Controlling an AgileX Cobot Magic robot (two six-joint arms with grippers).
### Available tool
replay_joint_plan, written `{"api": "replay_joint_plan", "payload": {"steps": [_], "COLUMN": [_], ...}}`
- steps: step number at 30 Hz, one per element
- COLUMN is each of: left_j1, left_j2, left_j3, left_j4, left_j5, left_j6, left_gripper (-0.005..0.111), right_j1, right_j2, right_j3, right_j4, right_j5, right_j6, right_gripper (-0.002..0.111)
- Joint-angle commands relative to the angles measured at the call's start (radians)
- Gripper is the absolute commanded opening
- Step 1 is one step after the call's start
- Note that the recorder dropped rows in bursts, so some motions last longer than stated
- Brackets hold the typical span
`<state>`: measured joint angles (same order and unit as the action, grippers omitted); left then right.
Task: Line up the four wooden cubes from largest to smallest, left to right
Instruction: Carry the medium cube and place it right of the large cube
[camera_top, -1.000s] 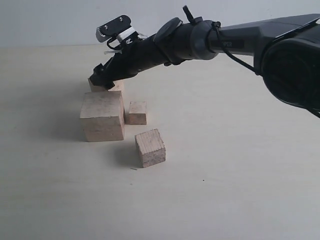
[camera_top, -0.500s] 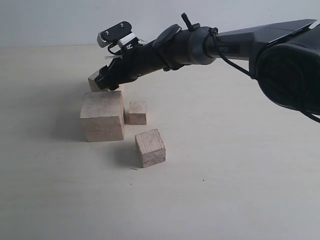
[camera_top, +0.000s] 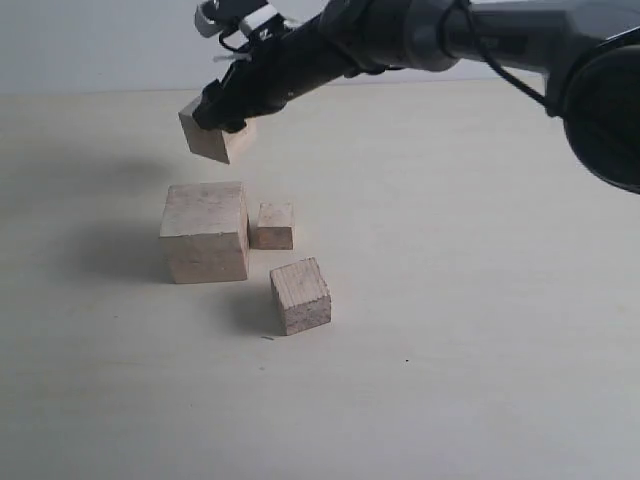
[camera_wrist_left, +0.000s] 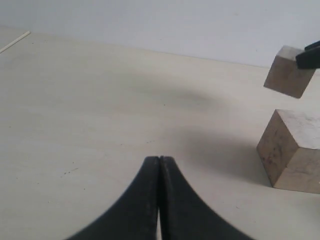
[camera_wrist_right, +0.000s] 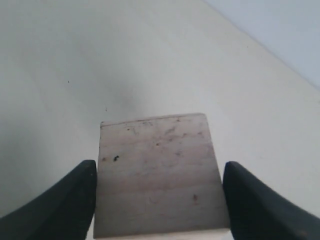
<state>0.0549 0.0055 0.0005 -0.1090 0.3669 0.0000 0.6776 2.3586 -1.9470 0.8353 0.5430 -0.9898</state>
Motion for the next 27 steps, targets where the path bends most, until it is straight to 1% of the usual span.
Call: {"api": "replay_joint_plan", "payload": {"steps": [1, 7, 9, 14, 16, 20, 24, 27], "left_j1": [-0.005, -0.005, -0.005, -0.005, -0.005, -0.005, -0.005, -0.005], "left_j2": [-0.006, -0.006, -0.006, -0.006, -0.006, -0.006, -0.006, -0.006], "left_j3": [0.000, 0.000, 0.000, 0.000, 0.000, 0.000, 0.000, 0.000], "left_j4": [0.000, 0.000, 0.000, 0.000, 0.000, 0.000, 0.000, 0.000], "left_j5": [-0.006, -0.006, -0.006, -0.006, -0.006, -0.006, -0.006, -0.006], "left_j6": [0.000, 0.000, 0.000, 0.000, 0.000, 0.000, 0.000, 0.000], "left_gripper": [0.000, 0.000, 0.000, 0.000, 0.000, 0.000, 0.000, 0.000], "right_j1": [-0.005, -0.015, -0.030, -0.080, -0.091, -0.095, -0.095, -0.095], "right_j2": [-0.072, -0.134, -0.157, -0.220, -0.235, -0.251, -0.241, -0.229], "right_j3": [-0.014, -0.014, -0.014, -0.014, -0.014, -0.014, -0.014, -0.014], "right_j4": [-0.076, -0.323, -0.364, -0.367, -0.364, -0.357, -0.362, -0.344], "right_j5": [0.072, 0.142, 0.188, 0.360, 0.439, 0.555, 0.677, 0.678], "right_j6": [0.040, 0.238, 0.262, 0.223, 0.174, 0.089, 0.065, 0.049], "right_gripper": [0.000, 0.000, 0.000, 0.000, 0.000, 0.000, 0.000, 0.000]}}
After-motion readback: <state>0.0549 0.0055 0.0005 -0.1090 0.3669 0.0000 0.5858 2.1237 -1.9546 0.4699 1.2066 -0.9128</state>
